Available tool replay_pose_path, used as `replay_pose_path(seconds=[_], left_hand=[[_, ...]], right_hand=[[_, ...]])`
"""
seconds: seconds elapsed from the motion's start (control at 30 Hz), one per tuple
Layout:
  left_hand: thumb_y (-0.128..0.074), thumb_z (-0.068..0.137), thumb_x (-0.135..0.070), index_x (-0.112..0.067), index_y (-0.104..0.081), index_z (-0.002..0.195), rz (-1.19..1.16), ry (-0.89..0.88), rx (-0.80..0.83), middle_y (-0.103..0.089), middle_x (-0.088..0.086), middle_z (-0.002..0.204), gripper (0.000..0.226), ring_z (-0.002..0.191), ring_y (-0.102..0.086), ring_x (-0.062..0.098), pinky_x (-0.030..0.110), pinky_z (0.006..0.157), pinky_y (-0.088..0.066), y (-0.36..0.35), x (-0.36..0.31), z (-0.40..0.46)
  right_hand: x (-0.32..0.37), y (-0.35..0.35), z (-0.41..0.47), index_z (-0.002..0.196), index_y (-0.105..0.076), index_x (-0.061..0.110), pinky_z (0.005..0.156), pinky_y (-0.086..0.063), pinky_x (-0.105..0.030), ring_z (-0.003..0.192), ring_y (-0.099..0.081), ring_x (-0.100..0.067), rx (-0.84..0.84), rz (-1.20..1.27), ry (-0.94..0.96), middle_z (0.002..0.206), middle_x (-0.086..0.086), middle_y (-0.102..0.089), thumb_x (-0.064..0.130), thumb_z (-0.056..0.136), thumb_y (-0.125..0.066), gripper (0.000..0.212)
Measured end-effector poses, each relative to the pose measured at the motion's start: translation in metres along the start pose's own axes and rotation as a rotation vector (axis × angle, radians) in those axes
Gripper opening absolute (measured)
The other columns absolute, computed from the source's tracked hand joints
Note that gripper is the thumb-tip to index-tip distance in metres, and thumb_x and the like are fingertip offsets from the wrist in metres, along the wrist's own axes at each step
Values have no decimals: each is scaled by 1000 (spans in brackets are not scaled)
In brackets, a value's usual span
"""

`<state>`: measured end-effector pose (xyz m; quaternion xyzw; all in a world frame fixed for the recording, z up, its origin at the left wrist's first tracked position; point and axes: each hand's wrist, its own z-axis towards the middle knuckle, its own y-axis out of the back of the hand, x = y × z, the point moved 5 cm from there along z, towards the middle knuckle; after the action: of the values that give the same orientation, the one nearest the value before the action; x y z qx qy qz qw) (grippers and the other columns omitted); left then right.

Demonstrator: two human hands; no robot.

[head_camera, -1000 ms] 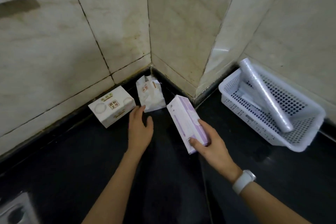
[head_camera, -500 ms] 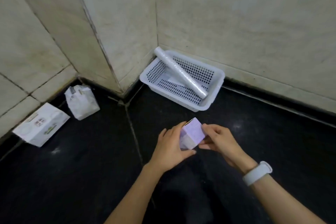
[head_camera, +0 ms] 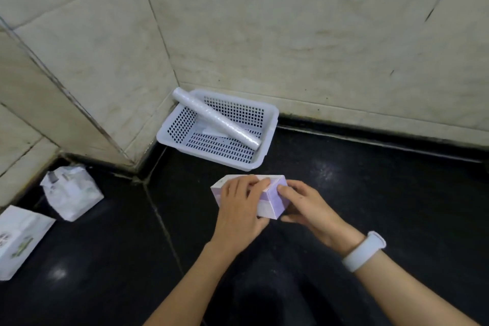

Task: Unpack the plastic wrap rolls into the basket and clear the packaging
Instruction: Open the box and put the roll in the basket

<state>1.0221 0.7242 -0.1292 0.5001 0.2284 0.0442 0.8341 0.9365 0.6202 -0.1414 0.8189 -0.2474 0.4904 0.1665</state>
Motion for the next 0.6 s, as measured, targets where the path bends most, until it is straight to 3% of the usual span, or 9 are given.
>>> replay_pose_path(seconds=[0.1, 0.23, 0.33, 0.43, 0.53, 0.6], left_hand=[[-81, 56, -23, -20, -46, 119, 30, -41, -61, -57, 8, 108, 72, 103, -42, 19, 40, 82, -49, -1, 6, 2], [-78, 60, -30, -21, -46, 121, 136, -131, -49, -52, 4, 113, 70, 106, -42, 20, 38, 83, -48, -2, 9, 5], [-77, 62, -40, -24, -43, 126, 129, -139, 76, -56, 4, 125, 74, 116, -44, 19, 39, 88, -46, -5, 17, 10], [-72, 69, -45, -22, -31, 138, 50, -87, 255, -43, 1, 141, 83, 132, -34, 20, 41, 102, -31, -8, 34, 16], [-69, 72, -45, -21, -43, 128, -13, -94, 243, -53, -2, 125, 66, 120, -44, 16, 36, 99, -28, -4, 43, 23], [-69, 72, -47, -23, -48, 117, -63, -77, 244, -55, -5, 113, 55, 107, -50, 12, 31, 97, -29, -4, 42, 26]], right_hand=[[0, -7, 4, 102, -59, 21, 65, -50, -24, 79, -64, -12, 41, 115, -41, 90, 1, -68, 29, 88, -52, 18], [7, -14, 13, 105, -57, 11, 59, -53, -24, 76, -67, -14, 70, 190, -43, 90, -6, -68, 18, 86, -52, 21], [8, -14, 18, 100, -57, 13, 59, -53, -25, 77, -65, -14, 23, 114, 1, 94, -8, -66, 11, 83, -53, 18], [16, -11, 18, 98, -57, 26, 71, -51, -21, 94, -61, -12, 26, -99, 135, 107, -4, -63, 4, 78, -56, 30], [22, -9, 15, 96, -52, 44, 80, -50, -20, 103, -56, -7, 91, -285, 212, 113, 4, -56, 7, 76, -61, 42], [23, -6, 16, 96, -52, 46, 80, -49, -19, 105, -54, -7, 83, -310, 219, 115, 3, -54, 7, 76, -61, 45]])
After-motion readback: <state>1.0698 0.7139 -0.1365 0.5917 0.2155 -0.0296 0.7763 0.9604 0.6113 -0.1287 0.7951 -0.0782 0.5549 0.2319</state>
